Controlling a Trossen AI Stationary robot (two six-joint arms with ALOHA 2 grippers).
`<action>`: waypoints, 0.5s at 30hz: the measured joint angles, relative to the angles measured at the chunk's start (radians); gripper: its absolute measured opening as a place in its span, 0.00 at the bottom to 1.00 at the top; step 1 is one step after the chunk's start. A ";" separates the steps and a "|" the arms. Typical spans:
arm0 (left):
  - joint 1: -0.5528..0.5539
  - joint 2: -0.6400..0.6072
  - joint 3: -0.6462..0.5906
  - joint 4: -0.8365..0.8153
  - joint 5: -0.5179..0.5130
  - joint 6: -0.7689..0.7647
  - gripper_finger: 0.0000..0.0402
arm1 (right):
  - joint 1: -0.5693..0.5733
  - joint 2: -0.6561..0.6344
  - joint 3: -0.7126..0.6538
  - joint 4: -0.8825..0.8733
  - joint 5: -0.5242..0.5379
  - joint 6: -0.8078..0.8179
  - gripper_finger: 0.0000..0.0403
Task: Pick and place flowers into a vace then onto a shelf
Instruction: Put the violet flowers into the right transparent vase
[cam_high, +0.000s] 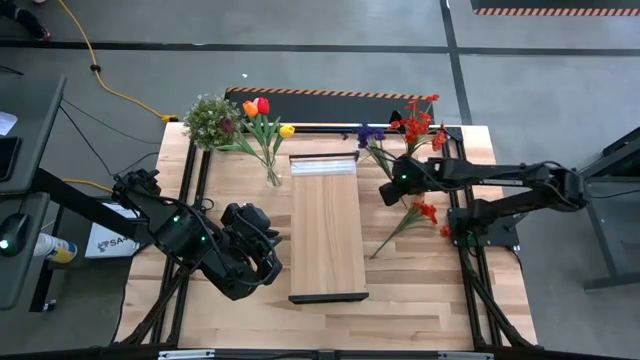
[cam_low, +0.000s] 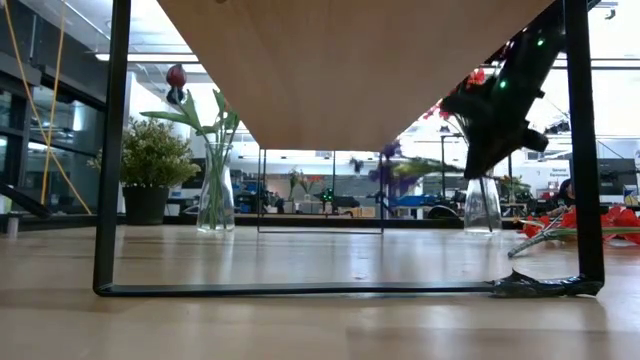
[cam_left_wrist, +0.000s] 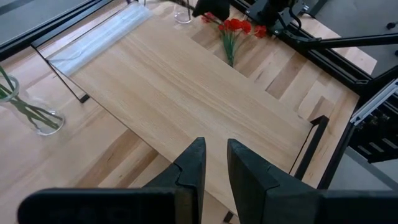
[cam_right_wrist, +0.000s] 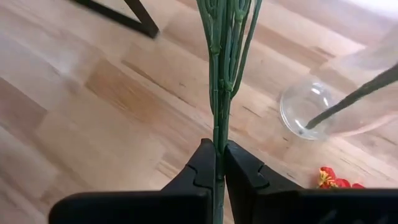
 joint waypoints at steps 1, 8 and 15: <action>0.000 0.000 0.000 0.000 0.000 0.000 0.25 | 0.000 -0.021 0.000 -0.004 0.000 0.000 0.02; 0.000 0.000 0.000 0.000 0.000 0.000 0.25 | 0.000 -0.156 0.000 -0.029 0.000 0.035 0.04; 0.000 0.000 0.000 0.000 -0.002 0.000 0.25 | 0.000 -0.264 0.001 -0.036 -0.016 0.036 0.02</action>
